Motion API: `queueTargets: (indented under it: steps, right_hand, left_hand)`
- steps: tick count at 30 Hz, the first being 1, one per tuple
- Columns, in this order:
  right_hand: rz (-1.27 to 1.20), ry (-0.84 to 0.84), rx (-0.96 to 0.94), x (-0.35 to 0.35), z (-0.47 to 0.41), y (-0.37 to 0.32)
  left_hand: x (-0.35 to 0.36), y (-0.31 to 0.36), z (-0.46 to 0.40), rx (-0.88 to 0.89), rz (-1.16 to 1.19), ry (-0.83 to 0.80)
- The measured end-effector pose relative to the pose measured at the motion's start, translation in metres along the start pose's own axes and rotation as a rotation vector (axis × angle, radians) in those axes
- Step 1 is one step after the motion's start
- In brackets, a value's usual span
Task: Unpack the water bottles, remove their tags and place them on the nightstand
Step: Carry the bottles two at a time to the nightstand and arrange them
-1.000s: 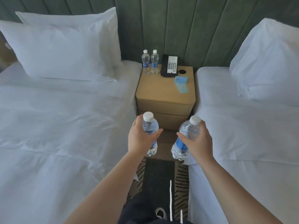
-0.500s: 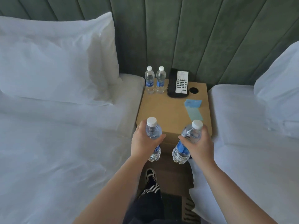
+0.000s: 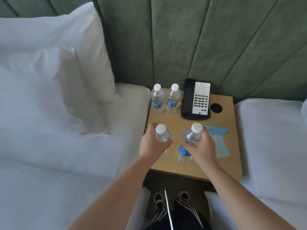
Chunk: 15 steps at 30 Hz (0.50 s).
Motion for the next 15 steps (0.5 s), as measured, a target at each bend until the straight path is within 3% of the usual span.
queueTargets:
  steps: [8,15]
  right_hand:
    - [-0.040,0.010,-0.073,0.045,-0.103,0.017]
    - [-0.001,0.008,-0.132,0.067,-0.138,0.034]
  left_hand:
    - [0.024,-0.017,-0.087,0.003,-0.021,0.013]
    - [0.036,-0.030,-0.116,0.054,-0.066,0.027]
Point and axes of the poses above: each hand's wrist, its own z-axis away from the middle knuckle, its own x-axis out of the palm, y = z × x, the point moved 7 cm from there along -z, towards the middle knuckle, and after that the axes turned 3 degrees about z, right-handed, at the moved point
